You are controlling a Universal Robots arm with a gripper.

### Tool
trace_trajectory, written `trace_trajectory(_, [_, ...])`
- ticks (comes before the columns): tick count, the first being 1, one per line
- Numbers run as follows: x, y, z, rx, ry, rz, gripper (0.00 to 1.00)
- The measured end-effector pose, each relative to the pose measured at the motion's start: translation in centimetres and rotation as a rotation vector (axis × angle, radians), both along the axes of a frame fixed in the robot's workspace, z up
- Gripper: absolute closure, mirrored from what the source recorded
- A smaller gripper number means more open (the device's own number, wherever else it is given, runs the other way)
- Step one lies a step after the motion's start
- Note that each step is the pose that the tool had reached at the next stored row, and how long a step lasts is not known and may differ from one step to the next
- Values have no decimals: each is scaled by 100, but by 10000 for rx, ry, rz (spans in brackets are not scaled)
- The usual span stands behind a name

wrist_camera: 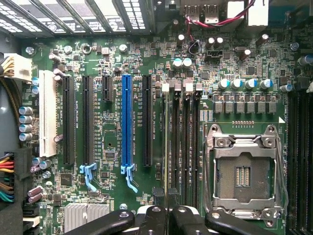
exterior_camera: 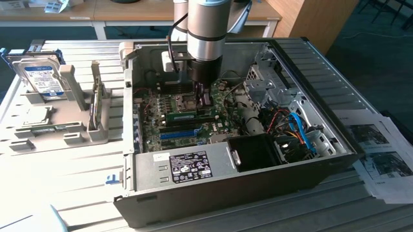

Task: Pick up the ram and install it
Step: 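Insert the ram into the slot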

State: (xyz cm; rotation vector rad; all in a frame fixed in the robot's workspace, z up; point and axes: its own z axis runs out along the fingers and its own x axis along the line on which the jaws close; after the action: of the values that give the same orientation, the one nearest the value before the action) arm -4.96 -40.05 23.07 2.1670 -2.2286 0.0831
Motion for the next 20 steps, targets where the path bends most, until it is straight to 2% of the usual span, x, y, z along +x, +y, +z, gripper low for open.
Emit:
trace_trajectory(12, [11, 0, -2, 0, -4, -19, 88])
trace_trajectory(20, [1, 0, -2, 0, -78, -21, 88])
